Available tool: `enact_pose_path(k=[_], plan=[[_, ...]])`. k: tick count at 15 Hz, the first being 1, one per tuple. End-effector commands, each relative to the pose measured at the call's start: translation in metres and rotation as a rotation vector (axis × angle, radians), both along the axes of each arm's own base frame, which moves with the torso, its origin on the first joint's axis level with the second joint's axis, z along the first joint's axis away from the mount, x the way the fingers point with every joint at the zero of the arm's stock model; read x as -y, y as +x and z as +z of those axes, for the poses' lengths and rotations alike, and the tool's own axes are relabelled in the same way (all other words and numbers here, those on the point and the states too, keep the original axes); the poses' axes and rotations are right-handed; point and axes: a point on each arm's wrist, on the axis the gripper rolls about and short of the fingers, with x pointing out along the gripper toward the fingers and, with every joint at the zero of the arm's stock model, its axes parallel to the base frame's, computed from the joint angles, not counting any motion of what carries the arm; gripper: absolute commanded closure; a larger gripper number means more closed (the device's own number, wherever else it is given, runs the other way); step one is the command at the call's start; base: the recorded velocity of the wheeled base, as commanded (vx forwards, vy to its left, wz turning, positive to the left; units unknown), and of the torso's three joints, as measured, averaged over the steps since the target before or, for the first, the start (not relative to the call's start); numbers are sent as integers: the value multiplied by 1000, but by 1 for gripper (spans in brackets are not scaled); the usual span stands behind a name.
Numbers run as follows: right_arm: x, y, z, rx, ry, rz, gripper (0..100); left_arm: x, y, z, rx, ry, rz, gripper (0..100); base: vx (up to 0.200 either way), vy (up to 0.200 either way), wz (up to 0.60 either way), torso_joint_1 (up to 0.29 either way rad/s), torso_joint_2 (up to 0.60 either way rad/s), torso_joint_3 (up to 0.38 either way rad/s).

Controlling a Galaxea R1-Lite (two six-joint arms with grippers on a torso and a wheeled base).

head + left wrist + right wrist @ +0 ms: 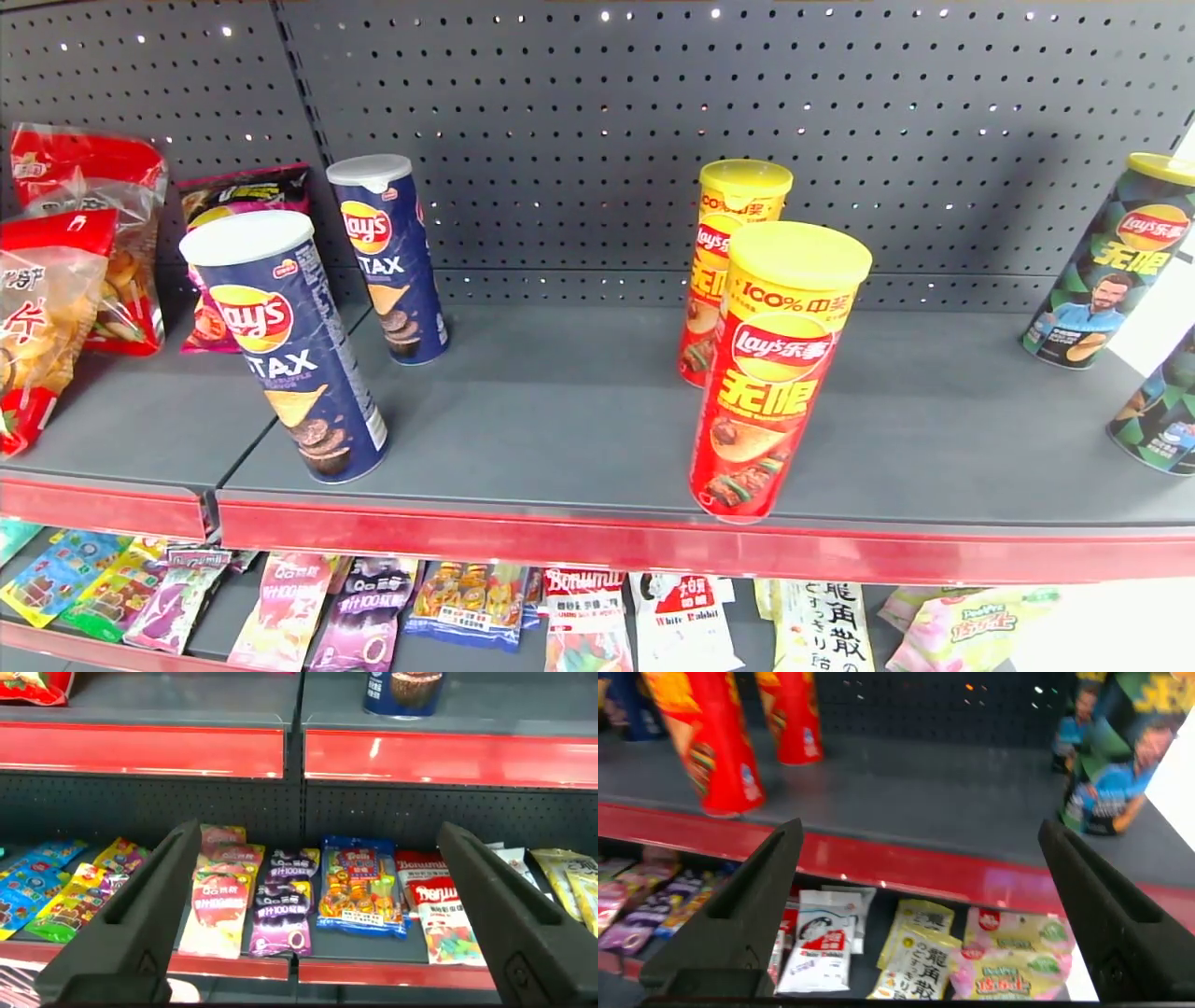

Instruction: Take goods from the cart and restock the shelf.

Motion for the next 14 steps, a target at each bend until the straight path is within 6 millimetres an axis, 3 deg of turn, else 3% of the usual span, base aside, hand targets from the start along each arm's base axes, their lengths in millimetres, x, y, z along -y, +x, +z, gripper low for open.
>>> enact_pose_path(k=[1, 3, 5, 9, 14], plan=[[-5, 49, 49, -144, -43, 92, 0, 0, 0, 0, 1, 0, 1, 0, 0, 0, 0, 0, 0, 0], [-10, 86, 67, -233, -48, 124, 0, 0, 0, 0, 1, 0, 0, 0, 0, 0, 0, 0, 0, 0], [-18, 101, 65, -290, -63, 214, 0, 0, 0, 0, 1, 0, 0, 0, 0, 0, 0, 0, 0, 0], [-35, 145, 43, -501, -97, 277, 0, 0, 0, 0, 1, 0, 0, 0, 0, 0, 0, 0, 0, 0], [-49, 185, 24, -600, -121, 284, 0, 0, 0, 0, 1, 0, 0, 0, 0, 0, 0, 0, 0, 0]])
